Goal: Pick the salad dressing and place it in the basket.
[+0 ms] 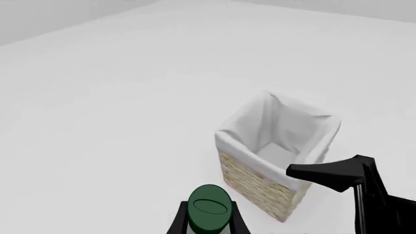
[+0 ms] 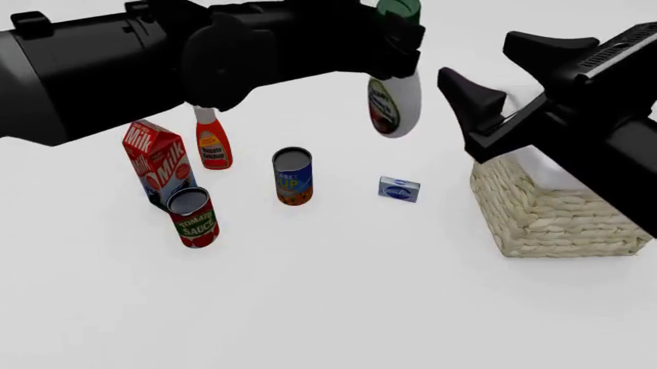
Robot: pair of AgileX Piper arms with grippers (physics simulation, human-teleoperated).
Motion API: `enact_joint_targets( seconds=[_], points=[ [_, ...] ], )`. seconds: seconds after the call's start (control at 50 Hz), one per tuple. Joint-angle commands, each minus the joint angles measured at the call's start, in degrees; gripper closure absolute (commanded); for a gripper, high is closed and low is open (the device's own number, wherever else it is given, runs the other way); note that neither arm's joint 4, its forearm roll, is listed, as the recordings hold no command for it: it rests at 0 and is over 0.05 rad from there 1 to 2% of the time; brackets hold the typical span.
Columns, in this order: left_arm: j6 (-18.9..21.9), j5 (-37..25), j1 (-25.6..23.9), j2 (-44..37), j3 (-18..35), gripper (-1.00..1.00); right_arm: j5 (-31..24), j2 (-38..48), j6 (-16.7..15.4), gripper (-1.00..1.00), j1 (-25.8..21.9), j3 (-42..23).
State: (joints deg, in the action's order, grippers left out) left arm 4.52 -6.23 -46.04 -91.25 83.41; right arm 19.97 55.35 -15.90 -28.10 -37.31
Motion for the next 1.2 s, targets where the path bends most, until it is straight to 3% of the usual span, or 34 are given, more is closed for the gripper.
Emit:
enact_joint_targets(
  seconds=[0.02, 1.2],
  points=[
    [0.6, -0.2, -1.0, 1.0, 0.2, 1.00, 2.6, 2.9, 0.6, -1.00, -1.0, -0.6],
    [-0.3, -0.5, -3.9, 3.8, -1.8, 1.00, 7.0, 10.4, -1.5, -1.00, -4.3, -3.1]
  ],
)
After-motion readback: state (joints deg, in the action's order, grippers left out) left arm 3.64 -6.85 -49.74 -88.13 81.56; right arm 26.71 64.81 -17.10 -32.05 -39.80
